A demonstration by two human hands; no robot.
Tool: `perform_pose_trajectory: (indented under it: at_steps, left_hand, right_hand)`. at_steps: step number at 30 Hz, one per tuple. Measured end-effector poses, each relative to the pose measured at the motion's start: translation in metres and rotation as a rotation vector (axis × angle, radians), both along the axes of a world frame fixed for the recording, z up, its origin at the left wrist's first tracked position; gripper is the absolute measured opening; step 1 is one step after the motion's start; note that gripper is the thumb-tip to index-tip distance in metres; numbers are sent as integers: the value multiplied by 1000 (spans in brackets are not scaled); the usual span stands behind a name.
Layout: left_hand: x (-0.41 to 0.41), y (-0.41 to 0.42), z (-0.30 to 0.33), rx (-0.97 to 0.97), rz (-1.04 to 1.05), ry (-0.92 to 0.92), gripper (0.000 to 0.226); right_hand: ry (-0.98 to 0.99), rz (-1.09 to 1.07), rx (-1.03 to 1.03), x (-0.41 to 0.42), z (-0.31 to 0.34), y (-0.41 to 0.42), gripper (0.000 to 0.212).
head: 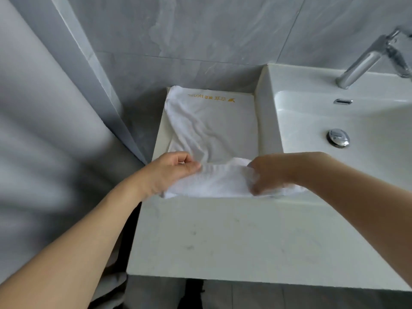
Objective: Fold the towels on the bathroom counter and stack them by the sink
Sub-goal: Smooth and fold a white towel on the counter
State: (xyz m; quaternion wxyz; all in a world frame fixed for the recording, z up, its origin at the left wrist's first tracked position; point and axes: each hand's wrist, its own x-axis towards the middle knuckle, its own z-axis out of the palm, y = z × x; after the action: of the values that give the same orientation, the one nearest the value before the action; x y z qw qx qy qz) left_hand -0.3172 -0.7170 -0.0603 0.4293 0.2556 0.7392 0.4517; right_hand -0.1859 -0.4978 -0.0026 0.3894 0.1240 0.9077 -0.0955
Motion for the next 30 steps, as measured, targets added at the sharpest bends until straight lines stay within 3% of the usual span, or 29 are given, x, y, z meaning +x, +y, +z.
perform_pose_trajectory:
  at_steps: [5,7,9,11,12,14,16,17,20,24,27,30]
  left_hand:
    - [55,-36,-14,-398,-495,-79,25]
    - [72,-40,-24,-666,-756,-37,18]
    - [80,-38,-31,-830,-839,-107,10]
    - [74,-33,-40,-829,-727,-97,12]
    - [66,-29,-47,-777,-613,36,15]
    - [49,-18,-66,-625,-252,479,16]
    - [38,-3,-89,-480,63,847,27]
    - [34,5,-101,-443,114,917,39]
    - [26,10,-138,-511,10,887,60]
    - [9,-19,-172,-604,48,1004,70]
    - [1,-12,-165,-657,96,971,74]
    - [-11,24,-149,-563,113,1004,68]
  right_hand:
    - [-404,-54,-199,65,-29,-42,46]
    - [-555,-45,-268,83,-45,-53,46]
    - [-557,-50,-300,87,-61,-55,39]
    - [-300,-134,-324,78,-78,-47,28]
    - [-91,-218,-309,71,-87,-40,24]
    - [339,-432,-217,53,-109,-28,22]
    - [604,-556,-88,32,-132,-24,33]
    - [653,-565,-46,22,-144,-22,42]
    - [625,-529,25,-1,-178,-16,60]
    - [640,-444,161,7,-214,-9,65]
    - [611,-417,218,6,-214,-10,68]
    - [640,-439,237,-18,-198,-4,62]
